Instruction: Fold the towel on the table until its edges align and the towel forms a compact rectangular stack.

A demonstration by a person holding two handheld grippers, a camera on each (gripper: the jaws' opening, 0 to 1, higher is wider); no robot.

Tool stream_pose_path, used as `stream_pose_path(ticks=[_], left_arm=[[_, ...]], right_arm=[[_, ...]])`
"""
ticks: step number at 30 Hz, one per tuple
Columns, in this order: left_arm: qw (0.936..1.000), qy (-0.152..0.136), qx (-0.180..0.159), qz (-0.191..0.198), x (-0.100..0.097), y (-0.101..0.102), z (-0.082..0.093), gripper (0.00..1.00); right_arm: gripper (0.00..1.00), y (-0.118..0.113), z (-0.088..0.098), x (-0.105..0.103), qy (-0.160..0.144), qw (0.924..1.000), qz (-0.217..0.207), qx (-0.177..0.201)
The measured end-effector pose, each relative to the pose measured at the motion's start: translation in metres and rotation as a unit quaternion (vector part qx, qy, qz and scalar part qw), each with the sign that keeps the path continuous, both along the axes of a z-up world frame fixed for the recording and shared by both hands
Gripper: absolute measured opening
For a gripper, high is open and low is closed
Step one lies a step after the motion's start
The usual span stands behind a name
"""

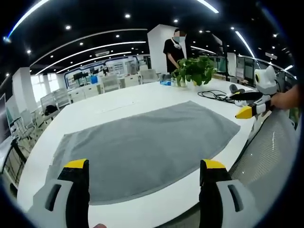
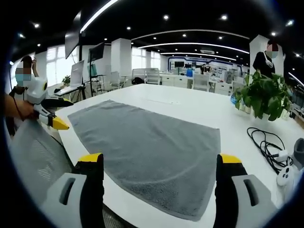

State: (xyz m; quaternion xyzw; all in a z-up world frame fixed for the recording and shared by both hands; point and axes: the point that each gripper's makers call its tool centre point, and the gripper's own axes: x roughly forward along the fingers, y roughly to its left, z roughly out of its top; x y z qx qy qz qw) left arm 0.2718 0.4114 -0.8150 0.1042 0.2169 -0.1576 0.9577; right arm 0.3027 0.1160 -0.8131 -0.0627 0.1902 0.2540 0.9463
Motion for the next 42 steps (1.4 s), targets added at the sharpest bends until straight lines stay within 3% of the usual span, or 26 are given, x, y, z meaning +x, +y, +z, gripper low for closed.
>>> stream_pose_path(ticks=[26, 33, 42], left_arm=[[0.9999, 0.004, 0.005, -0.014, 0.001, -0.001, 0.002, 0.99], [0.9991, 0.005, 0.021, -0.035, 0.0, -0.011, 0.004, 0.99], [0.9986, 0.011, 0.011, -0.051, 0.0, -0.02, 0.008, 0.99]], right_arm=[[0.99, -0.006, 0.003, 0.0, 0.001, 0.9999, -0.008, 0.012], [0.99, -0.014, 0.003, 0.003, 0.0, 0.9998, -0.015, 0.013], [0.99, -0.019, 0.009, 0.001, -0.001, 0.9997, -0.019, 0.014]])
